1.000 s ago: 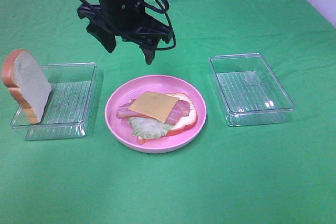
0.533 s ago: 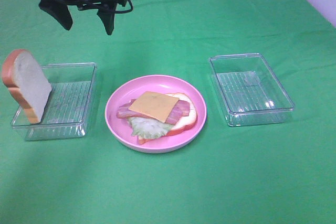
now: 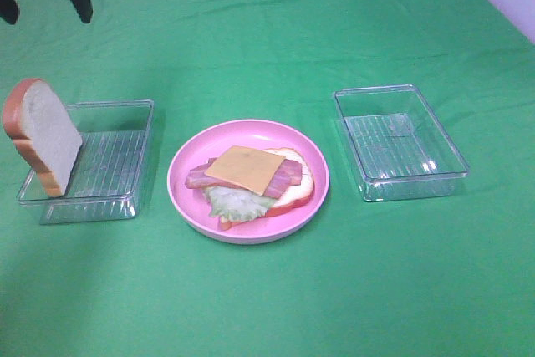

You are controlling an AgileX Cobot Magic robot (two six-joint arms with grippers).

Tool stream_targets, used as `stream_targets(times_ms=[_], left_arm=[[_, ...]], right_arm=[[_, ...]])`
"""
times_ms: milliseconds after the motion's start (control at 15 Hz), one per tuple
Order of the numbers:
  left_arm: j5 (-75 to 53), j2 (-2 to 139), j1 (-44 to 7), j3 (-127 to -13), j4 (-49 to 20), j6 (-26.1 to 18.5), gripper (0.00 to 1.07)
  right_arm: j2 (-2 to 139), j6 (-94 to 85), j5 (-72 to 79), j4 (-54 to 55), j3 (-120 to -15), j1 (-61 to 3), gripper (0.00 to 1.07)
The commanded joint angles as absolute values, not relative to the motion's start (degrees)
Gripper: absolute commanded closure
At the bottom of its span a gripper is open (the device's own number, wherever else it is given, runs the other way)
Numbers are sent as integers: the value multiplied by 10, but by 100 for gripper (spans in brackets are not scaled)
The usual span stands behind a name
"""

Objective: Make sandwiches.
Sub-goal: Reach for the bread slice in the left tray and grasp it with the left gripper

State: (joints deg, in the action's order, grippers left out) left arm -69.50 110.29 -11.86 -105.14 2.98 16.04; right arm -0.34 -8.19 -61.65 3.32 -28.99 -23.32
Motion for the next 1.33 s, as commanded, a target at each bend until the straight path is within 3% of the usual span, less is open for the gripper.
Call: stream_targets(times_ms=[67, 467, 933, 1000, 1067, 1133, 1200, 1333], left_arm=[[-734, 1083, -102, -1011, 29, 167, 28], [-672, 1079, -85, -882, 38, 179, 28], [-611, 1152, -86, -873, 20, 179, 31], [-598, 1156, -86, -873, 25, 179, 45], [-595, 1156, -86, -873, 26, 179, 51], [-591, 1156, -86, -873, 32, 179, 70], [-591, 1156, -86, -873, 32, 179, 70], [-591, 1156, -86, -873, 32, 179, 97]], right_arm=[[-10, -88, -609, 32, -289, -234, 42], [-10, -88, -609, 32, -289, -234, 42], [-10, -88, -609, 32, -289, -234, 42], [-10, -88, -609, 32, -289, -234, 42], [-10, -88, -609, 32, -289, -234, 42], [-10, -88, -609, 32, -289, -234, 42], [-10, -88, -609, 32, -289, -234, 42], [-10, -88, -609, 32, -289, -234, 42]])
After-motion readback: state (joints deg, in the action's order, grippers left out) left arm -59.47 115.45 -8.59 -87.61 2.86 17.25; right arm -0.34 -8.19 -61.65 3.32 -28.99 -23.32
